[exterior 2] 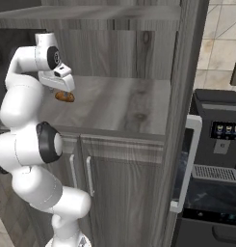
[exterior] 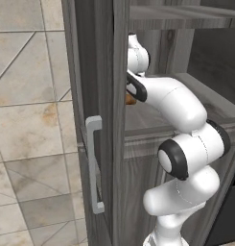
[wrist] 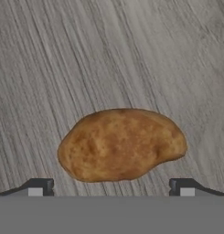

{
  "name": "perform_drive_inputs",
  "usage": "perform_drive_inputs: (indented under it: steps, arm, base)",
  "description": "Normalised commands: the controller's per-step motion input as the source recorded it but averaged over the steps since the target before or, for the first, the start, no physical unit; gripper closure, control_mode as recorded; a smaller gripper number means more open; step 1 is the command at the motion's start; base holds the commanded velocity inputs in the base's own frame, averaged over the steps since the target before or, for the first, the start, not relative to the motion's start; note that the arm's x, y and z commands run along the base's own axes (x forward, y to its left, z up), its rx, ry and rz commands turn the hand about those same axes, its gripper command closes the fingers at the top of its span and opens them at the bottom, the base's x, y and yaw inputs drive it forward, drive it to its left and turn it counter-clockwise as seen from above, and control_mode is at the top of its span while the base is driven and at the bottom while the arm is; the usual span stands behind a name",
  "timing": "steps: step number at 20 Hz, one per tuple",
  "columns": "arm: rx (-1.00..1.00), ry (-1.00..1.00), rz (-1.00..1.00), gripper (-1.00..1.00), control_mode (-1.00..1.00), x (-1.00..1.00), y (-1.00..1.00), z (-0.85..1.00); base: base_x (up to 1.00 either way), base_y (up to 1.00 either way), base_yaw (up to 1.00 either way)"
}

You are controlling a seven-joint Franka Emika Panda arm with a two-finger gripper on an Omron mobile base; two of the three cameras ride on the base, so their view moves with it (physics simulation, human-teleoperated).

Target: Pick the potatos from the cabinet and place them in one bowl. Pick the onion from the sink and place it in the other bowl.

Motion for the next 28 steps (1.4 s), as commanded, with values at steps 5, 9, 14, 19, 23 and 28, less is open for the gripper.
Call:
perform_drive_inputs:
  steps: [5, 9, 14, 19, 23, 28]
  arm:
    - [0.00, 0.00, 0.04, -1.00, -1.00, 0.00, -0.02, 0.03]
    - [0.00, 0.00, 0.14, -1.00, -1.00, 0.00, -0.06, 0.00]
    - [0.00, 0.00, 0.16, -1.00, -1.00, 0.00, -0.09, 0.00]
    - [0.00, 0.00, 0.19, -1.00, -1.00, 0.00, -0.08, 0.00]
    - [0.00, 0.00, 0.20, -1.00, -1.00, 0.01, -0.04, 0.00]
    - [0.00, 0.00, 0.22, -1.00, -1.00, 0.09, -0.02, 0.00]
  base:
    - [0.00, 0.00, 0.00]
    - [0.00, 0.00, 0.00]
    - [0.00, 0.00, 0.00]
    - [0.00, 0.00, 0.00]
    - [0.00, 0.00, 0.00]
    - [0.00, 0.00, 0.00]
